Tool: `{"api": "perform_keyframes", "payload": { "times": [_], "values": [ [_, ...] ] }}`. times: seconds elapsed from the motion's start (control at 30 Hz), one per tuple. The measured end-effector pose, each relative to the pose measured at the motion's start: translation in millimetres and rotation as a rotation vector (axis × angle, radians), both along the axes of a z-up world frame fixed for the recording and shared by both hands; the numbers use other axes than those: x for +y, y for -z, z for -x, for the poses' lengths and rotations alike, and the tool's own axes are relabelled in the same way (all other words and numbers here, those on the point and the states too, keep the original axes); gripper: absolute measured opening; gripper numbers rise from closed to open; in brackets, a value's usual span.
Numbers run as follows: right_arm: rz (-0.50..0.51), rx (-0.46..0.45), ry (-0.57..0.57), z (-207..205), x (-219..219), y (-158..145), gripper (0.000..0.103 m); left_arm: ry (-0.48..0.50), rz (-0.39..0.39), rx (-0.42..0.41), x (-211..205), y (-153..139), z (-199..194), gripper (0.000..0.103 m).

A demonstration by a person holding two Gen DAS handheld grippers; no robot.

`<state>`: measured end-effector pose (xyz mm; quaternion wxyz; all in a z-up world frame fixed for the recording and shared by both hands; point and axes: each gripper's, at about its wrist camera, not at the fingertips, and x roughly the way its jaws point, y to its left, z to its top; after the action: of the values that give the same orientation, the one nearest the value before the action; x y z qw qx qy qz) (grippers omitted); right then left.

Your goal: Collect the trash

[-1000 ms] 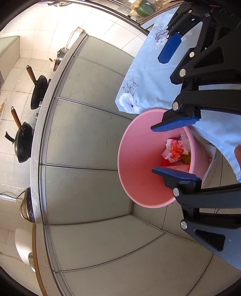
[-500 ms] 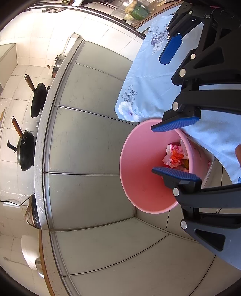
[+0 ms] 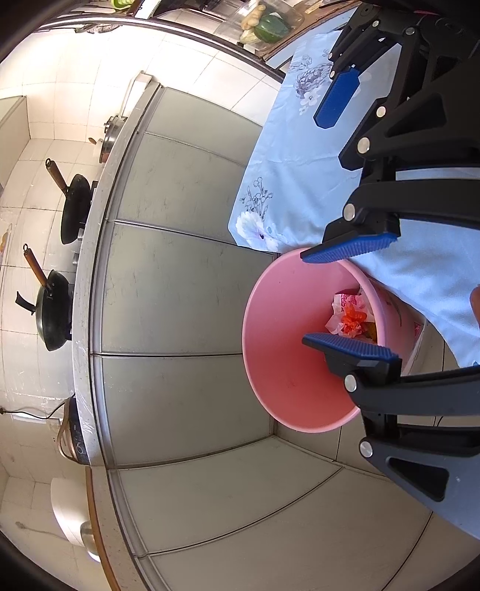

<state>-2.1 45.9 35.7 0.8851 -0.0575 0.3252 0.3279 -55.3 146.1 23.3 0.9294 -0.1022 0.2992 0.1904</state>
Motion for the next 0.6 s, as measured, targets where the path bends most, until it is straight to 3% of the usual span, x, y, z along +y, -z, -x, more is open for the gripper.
{"api": "perform_keyframes", "payload": {
  "times": [0.6],
  "values": [
    [-0.003,-0.01,0.017,0.8,-8.5,-6.1,0.053,0.021,-0.016,-0.004,-6.9,-7.5,-2.8,0.039]
  ]
}}
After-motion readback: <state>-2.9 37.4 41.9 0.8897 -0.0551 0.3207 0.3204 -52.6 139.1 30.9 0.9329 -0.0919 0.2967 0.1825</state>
